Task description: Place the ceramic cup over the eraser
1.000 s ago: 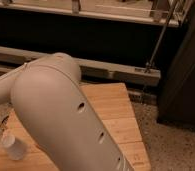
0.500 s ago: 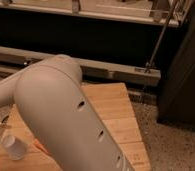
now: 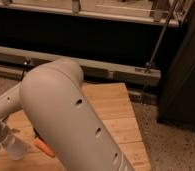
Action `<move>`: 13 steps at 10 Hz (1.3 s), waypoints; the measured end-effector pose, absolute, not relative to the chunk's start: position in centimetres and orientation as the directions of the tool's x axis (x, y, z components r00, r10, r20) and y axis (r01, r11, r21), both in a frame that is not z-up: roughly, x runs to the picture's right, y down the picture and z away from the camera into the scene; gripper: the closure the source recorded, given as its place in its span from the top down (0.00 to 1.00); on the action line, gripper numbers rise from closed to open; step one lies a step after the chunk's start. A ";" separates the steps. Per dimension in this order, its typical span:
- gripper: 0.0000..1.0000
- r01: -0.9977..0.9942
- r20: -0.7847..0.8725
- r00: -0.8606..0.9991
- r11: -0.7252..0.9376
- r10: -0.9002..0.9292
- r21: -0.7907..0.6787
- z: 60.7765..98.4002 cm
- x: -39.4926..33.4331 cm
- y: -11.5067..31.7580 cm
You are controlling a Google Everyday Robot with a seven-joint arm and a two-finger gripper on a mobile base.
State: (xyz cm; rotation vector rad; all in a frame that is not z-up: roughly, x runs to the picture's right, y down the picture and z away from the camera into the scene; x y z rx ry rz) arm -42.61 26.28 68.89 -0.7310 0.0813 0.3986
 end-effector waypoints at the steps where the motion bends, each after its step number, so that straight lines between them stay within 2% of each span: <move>1: 0.62 -0.386 -0.209 0.920 0.667 0.332 -0.637 69.7 -42.6 27.0; 4: 0.30 -0.380 -0.124 0.905 0.641 0.407 -0.667 70.8 -44.7 27.2; 7: 0.03 -0.386 -0.074 0.892 0.667 0.445 -0.638 69.2 -43.7 23.2; 8: 0.00 -0.397 -0.079 0.888 0.671 0.453 -0.626 67.8 -42.3 21.3; 13: 0.00 -0.426 -0.102 0.882 0.686 0.460 -0.590 59.7 -37.3 12.6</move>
